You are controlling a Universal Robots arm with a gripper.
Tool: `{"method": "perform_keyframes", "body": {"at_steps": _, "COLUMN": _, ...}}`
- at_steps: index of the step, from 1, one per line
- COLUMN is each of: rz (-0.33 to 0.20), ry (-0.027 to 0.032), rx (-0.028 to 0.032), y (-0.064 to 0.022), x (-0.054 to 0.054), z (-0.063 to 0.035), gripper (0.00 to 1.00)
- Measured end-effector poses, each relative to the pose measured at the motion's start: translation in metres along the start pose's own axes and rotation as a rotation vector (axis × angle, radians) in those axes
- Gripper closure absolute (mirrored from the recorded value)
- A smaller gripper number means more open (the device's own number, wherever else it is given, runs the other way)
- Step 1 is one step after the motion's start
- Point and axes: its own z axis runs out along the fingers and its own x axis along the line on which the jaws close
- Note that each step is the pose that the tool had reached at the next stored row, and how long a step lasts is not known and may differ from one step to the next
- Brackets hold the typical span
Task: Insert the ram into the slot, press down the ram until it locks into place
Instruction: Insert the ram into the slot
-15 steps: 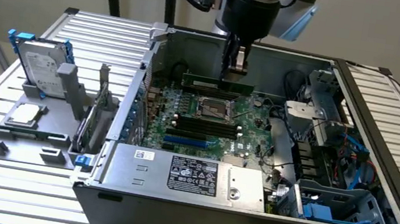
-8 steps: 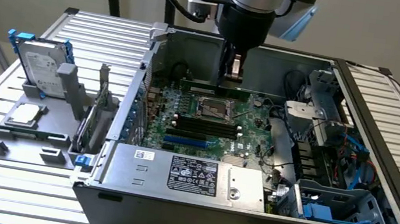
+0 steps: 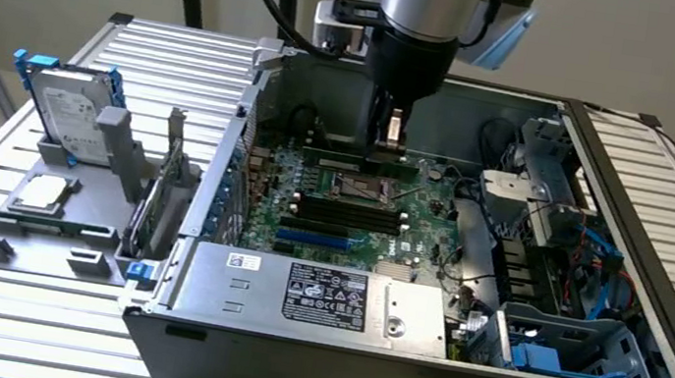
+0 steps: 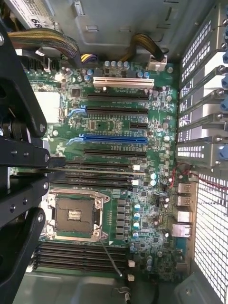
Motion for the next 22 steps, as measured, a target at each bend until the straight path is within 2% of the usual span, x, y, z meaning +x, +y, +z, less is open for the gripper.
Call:
{"method": "perform_keyframes", "body": {"at_steps": 11, "rz": 0.0, "ry": 0.0, "rx": 0.0, "y": -0.0011, "x": 0.002, "z": 0.02, "gripper": 0.86}}
{"method": "perform_keyframes", "body": {"at_steps": 22, "rz": 0.0, "ry": 0.0, "rx": -0.0002, "y": -0.0058, "x": 0.002, "z": 0.0398, "gripper": 0.86}}
